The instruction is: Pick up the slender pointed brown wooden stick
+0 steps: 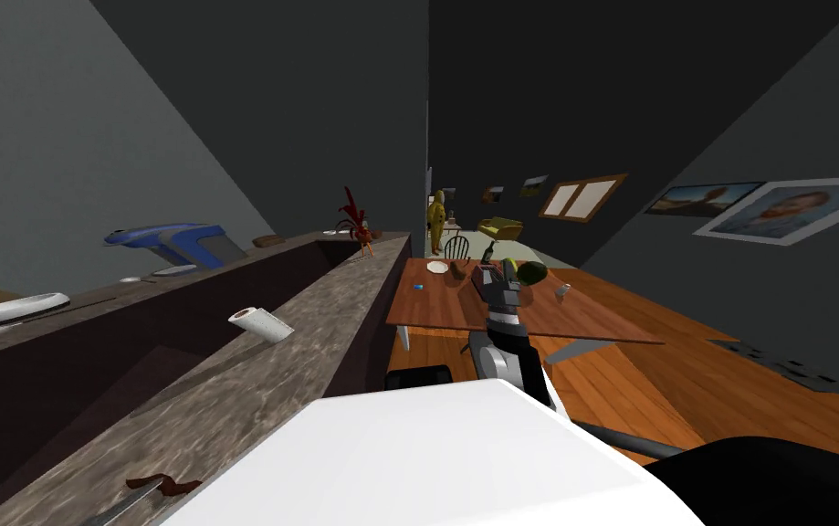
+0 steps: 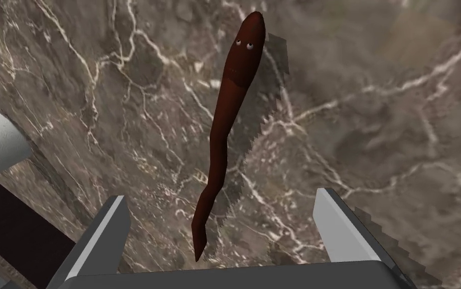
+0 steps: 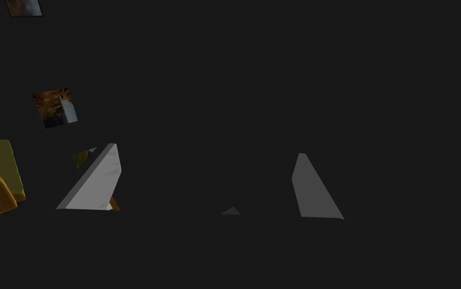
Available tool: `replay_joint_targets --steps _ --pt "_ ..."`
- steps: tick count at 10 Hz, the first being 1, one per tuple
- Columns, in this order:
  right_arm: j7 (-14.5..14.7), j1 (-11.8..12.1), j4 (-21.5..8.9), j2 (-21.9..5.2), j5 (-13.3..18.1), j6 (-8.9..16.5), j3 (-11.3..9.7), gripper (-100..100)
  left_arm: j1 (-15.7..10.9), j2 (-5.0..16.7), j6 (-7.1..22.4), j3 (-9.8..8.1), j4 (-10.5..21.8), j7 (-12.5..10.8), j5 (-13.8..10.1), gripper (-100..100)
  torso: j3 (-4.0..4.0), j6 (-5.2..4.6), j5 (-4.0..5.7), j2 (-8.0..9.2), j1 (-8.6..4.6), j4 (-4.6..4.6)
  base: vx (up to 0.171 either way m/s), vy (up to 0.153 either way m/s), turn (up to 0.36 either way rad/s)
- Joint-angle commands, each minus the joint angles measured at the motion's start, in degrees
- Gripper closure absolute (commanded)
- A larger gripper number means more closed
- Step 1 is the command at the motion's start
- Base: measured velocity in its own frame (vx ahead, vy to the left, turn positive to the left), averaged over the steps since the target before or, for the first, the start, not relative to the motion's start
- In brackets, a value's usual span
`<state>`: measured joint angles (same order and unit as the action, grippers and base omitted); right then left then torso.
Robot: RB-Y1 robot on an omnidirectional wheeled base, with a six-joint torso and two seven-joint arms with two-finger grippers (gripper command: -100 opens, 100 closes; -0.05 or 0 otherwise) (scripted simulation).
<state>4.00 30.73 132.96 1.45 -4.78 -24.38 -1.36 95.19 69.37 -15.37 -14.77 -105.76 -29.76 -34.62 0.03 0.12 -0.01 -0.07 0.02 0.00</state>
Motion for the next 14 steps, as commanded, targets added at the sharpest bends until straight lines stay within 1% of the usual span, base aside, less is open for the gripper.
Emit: replay_joint_targets --steps 1,3,4,6,7,9,11,12,13,14 --pt "0.00 0.00 0.00 0.00 0.00 0.00 0.00 0 2.24 2.45 -0.44 1.43 1.75 -1.35 -0.56 -100 0.00 0.00 0.00 0.00 0.00 0.00 0.007 0.018 -0.299" --pt "0.00 -0.02 0.00 0.00 0.00 0.00 -0.01 0 5.20 6.20 -0.16 3.80 3.57 -3.30 -1.42 -100 0.02 -0.10 0.00 -0.01 0.05 0.01 -0.001 0.038 -0.470" --pt "0.00 -0.01 0.00 0.00 0.00 0.00 0.00 0 5.20 6.20 -0.16 3.80 3.57 -3.30 -1.42 -100 0.00 -0.06 -0.02 0.00 0.09 0.00 0.000 0.040 -0.098" --pt "0.00 -0.01 0.00 0.00 0.00 0.00 0.00 0 7.29 9.61 0.11 6.30 4.78 -4.98 -2.06 -100 0.00 -0.04 -0.01 -0.01 0.02 0.00 0.003 0.022 -0.299" --pt "0.00 -0.01 0.00 0.00 0.00 0.00 0.00 0 7.29 9.61 0.11 6.30 4.78 -4.98 -2.06 -100 0.01 -0.06 -0.01 -0.02 0.03 0.01 -0.003 0.025 -0.122" --pt "0.00 0.00 0.00 0.00 0.00 0.00 0.00 0 8.57 12.43 0.34 8.63 5.43 -6.32 -2.50 -100 0.00 -0.02 0.00 0.00 -0.03 0.00 -0.001 0.017 -0.244" --pt "0.00 0.00 0.00 0.00 0.00 0.00 0.00 0 9.21 14.38 0.52 10.45 5.70 -7.24 -2.76 -100 0.00 0.00 0.00 0.00 -0.01 0.00 -0.005 0.023 -0.190" --pt "0.00 0.00 0.00 0.00 0.00 0.00 0.00 0 8.92 13.80 0.31 10.03 5.78 -6.91 -2.64 -100 -0.01 0.01 0.00 0.01 -0.01 -0.01 -0.003 0.012 -0.027" --pt "0.00 0.01 0.00 0.00 0.00 0.00 0.01 0 8.92 13.92 0.31 10.15 5.82 -7.04 -2.66 0 -0.02 0.05 0.01 0.02 -0.06 -0.02 0.000 0.000 0.000" --pt "0.00 0.01 0.00 0.00 0.00 0.00 0.00 0 7.06 13.59 1.27 11.25 5.84 -6.88 -2.34 -100 -0.02 0.05 0.02 0.02 -0.10 -0.02 0.002 0.011 0.022"
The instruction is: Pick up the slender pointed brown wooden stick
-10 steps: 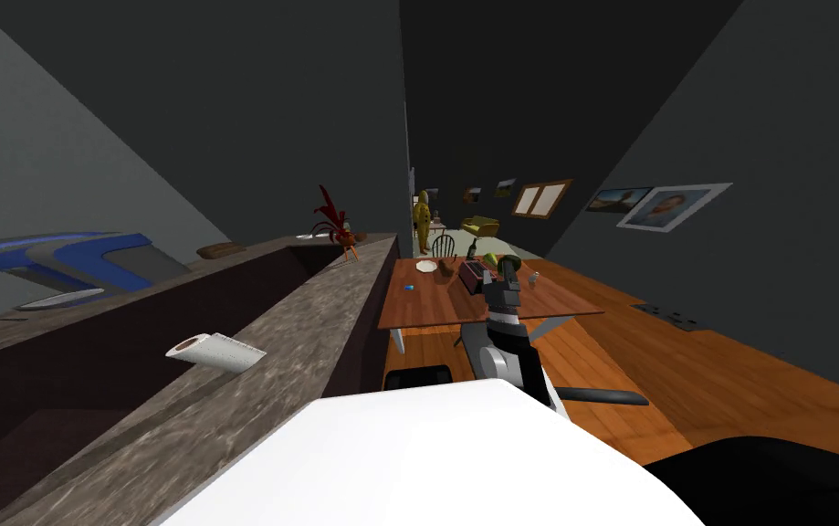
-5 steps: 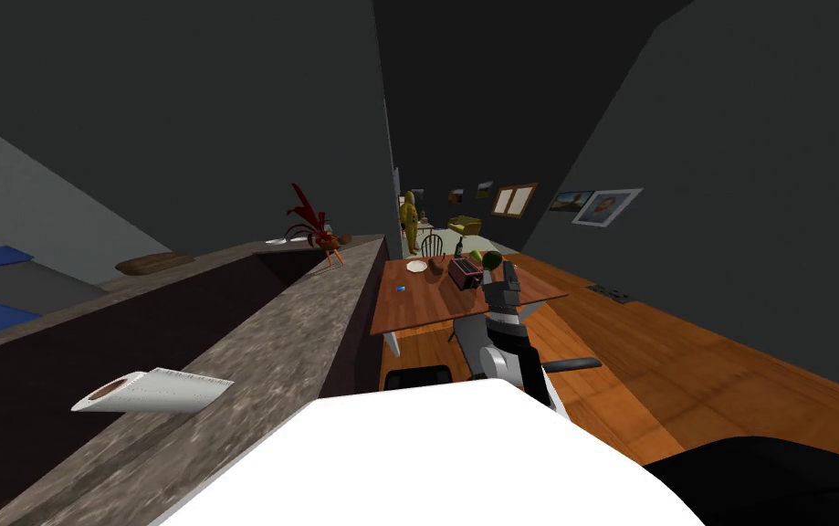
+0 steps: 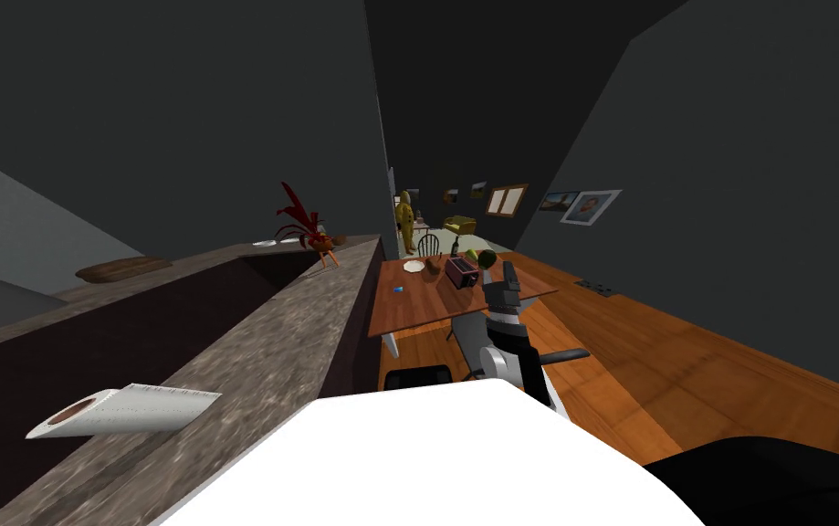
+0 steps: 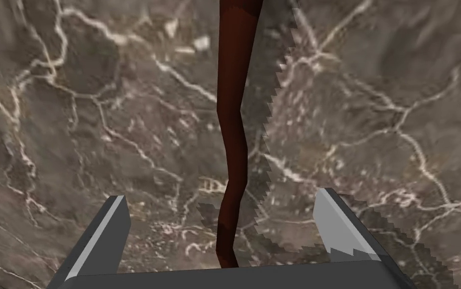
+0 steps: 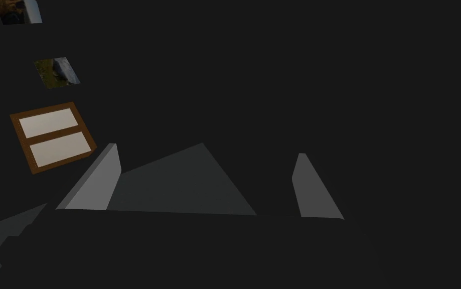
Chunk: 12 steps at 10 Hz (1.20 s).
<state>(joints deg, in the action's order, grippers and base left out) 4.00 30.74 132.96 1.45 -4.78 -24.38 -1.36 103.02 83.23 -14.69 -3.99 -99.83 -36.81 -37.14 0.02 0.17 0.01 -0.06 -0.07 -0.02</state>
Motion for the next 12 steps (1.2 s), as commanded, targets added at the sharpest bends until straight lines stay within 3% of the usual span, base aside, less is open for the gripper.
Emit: replay_joint_targets --steps 1,6,7,8,12 --pt "0.00 0.00 0.00 0.00 0.00 0.00 0.00 0 -1.70 -0.43 1.06 1.02 -0.07 0.24 0.33 -100 0.00 0.00 0.00 0.00 0.00 0.00 0.003 0.017 0.026" --pt "0.00 0.00 0.00 0.00 0.00 0.00 0.00 0 -8.22 -1.52 4.42 4.92 0.01 0.77 1.43 -100 0.00 0.00 -0.01 0.00 0.04 0.00 0.002 0.022 0.023" --pt "0.00 0.00 0.00 0.00 0.00 0.00 0.00 0 -7.00 -1.41 3.88 4.13 -0.09 0.72 1.25 -100 -0.02 0.00 -0.15 0.00 0.11 -0.04 0.003 0.010 0.004" --pt "0.00 0.00 0.00 0.00 0.00 0.00 0.00 0 -7.12 -1.45 4.09 4.20 -0.11 0.78 1.29 100 -0.04 -0.01 -0.19 0.03 0.15 -0.05 0.000 0.000 0.000" --pt "0.00 0.00 0.00 0.00 0.00 0.00 0.00 0 -7.03 -1.76 4.10 4.29 -0.11 0.17 0.92 100 -0.03 -0.33 -0.20 0.04 0.16 -0.03 0.000 0.000 0.016"
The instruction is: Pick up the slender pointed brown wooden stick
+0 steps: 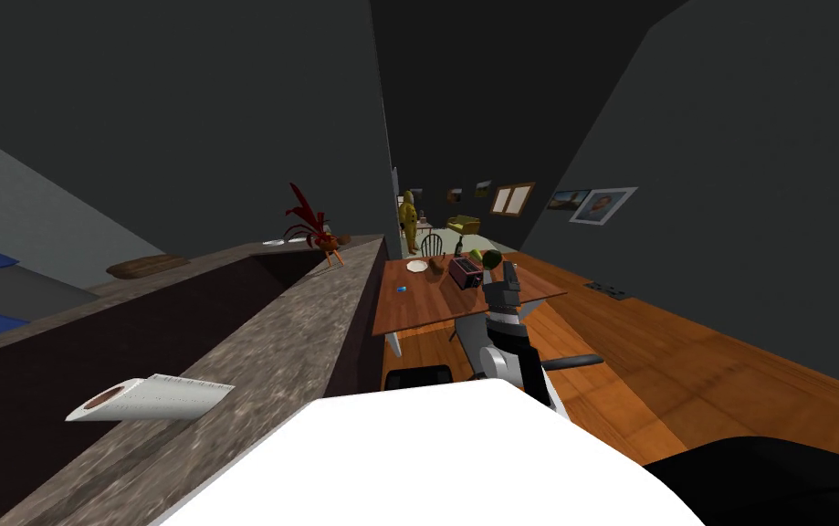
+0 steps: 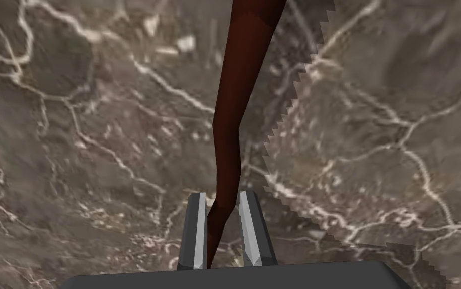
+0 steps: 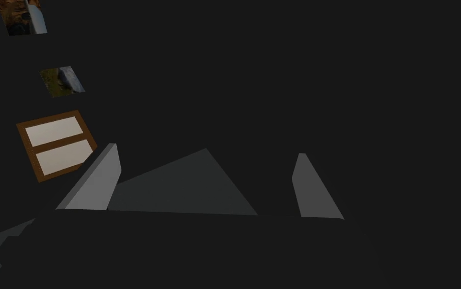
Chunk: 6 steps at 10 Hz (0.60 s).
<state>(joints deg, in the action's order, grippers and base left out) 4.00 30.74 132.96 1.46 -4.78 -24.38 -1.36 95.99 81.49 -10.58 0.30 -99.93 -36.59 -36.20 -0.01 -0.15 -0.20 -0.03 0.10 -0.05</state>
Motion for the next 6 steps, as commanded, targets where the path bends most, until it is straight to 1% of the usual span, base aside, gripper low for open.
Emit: replay_joint_targets --steps 1,2,5,6 --pt "0.00 0.00 0.00 0.00 0.00 0.00 0.00 0 0.00 0.00 0.00 0.00 0.00 0.00 0.00 0 0.00 0.00 0.00 0.00 0.00 0.00 0.000 0.000 0.000" --pt "0.00 0.00 0.00 0.00 0.00 0.00 0.00 0 1.60 0.69 -1.13 -1.04 0.08 0.32 0.01 100 0.00 0.01 0.00 0.00 0.01 0.00 -0.003 -0.015 -0.074" --pt "0.00 0.00 0.00 0.00 0.00 0.00 0.00 0 4.40 1.16 -2.57 -2.71 0.04 0.10 -0.46 100 0.00 0.07 0.04 0.00 -0.10 0.00 -0.005 -0.021 -0.029" --pt "0.00 0.00 0.00 0.00 0.00 0.00 0.00 0 6.26 1.47 -3.53 -3.82 0.02 -0.06 -0.77 100 -0.01 0.09 0.04 0.01 -0.10 -0.01 -0.002 -0.021 -0.022"
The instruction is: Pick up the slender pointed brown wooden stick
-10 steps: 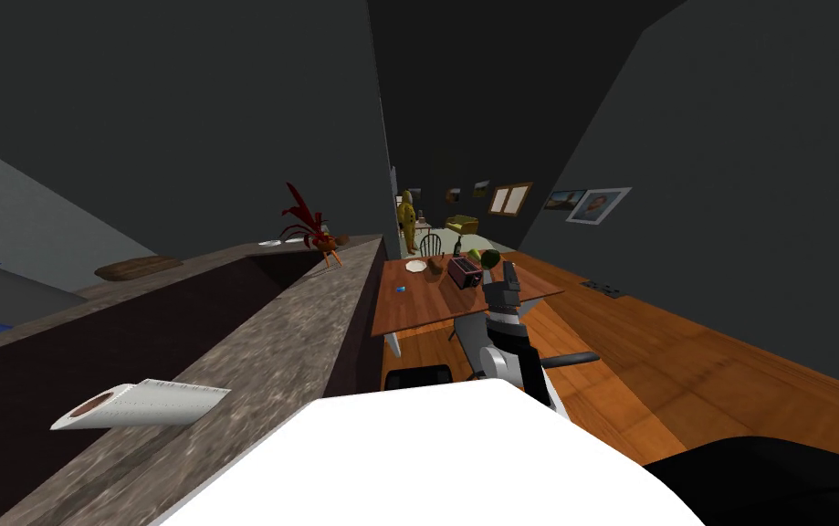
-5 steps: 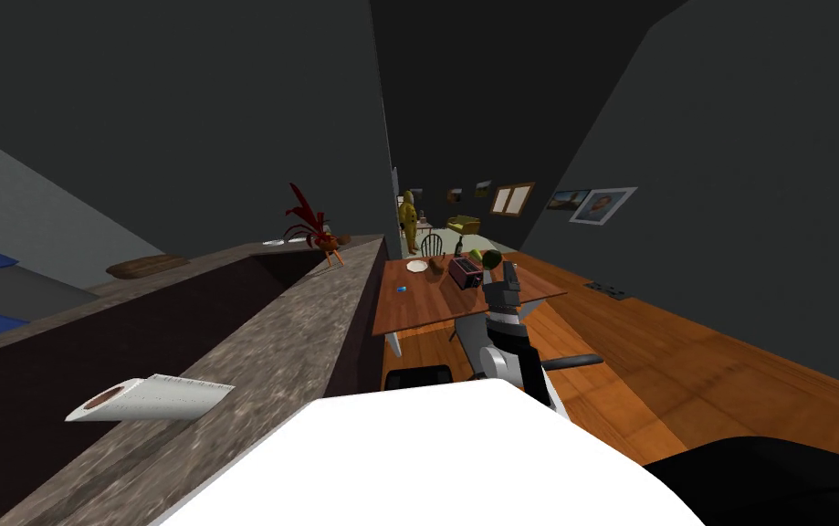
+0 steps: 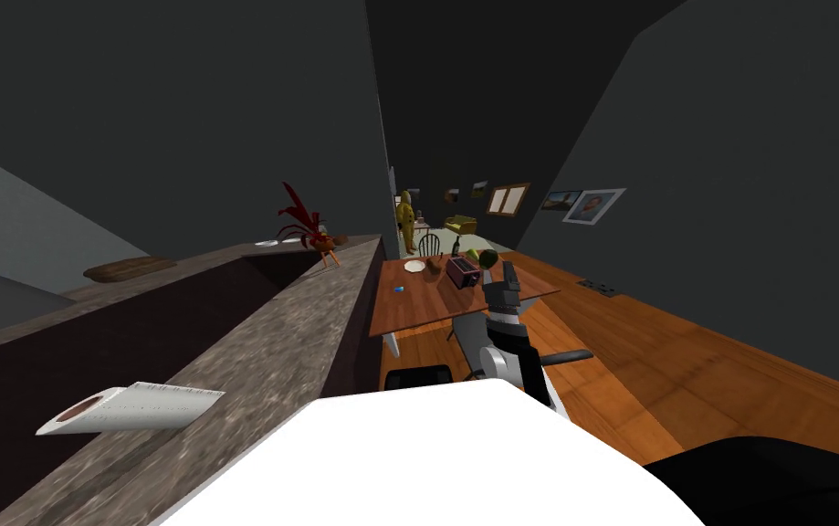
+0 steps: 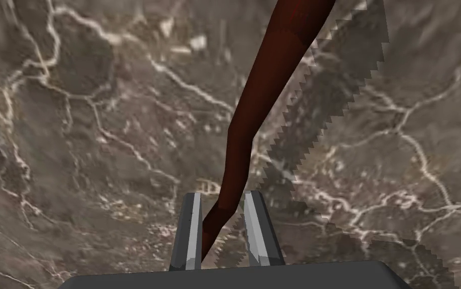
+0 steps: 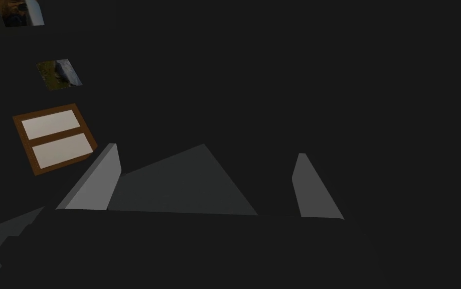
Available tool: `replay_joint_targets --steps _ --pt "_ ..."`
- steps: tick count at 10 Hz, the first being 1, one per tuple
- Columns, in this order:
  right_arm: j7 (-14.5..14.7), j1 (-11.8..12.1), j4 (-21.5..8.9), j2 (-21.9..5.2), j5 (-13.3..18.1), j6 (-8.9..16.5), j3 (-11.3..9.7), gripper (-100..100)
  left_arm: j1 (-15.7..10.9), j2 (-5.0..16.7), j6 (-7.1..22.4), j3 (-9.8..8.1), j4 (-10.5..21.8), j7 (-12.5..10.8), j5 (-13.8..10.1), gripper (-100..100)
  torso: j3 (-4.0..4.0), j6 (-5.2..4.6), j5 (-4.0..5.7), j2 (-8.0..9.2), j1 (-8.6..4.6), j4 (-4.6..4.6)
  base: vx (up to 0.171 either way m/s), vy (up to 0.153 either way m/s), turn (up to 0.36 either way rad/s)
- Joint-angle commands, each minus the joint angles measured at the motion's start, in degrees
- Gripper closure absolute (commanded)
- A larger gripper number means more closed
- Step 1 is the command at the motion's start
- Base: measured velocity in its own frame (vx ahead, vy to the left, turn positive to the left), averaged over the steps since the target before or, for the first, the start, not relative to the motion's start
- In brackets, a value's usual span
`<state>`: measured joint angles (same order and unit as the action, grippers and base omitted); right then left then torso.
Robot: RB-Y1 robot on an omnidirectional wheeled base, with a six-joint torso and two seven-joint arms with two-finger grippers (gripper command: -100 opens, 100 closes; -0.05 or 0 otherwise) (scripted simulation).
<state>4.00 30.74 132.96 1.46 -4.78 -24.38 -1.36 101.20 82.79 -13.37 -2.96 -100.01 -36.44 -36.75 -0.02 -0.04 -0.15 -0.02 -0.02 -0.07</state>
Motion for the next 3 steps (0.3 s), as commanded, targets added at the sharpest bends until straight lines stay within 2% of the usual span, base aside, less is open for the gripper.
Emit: replay_joint_targets --steps 1,2,3 --pt "0.00 0.00 0.00 0.00 0.00 0.00 0.00 0 1.98 0.33 -1.22 -1.13 0.08 -0.28 -0.37 100 0.00 0.00 0.00 0.00 0.00 0.00 -0.001 -0.024 -0.024" --pt "0.00 0.00 0.00 0.00 0.00 0.00 0.00 0 1.41 0.26 -0.56 -0.95 -0.15 -0.10 -0.25 100 0.00 0.02 0.00 0.00 -0.01 0.00 -0.001 -0.010 -0.007" --pt "0.00 0.00 0.00 0.00 0.00 0.00 0.00 0 1.54 0.31 -0.68 -1.06 -0.15 -0.09 -0.25 0 -0.01 0.06 -0.02 0.00 0.04 -0.02 0.000 0.000 0.000"
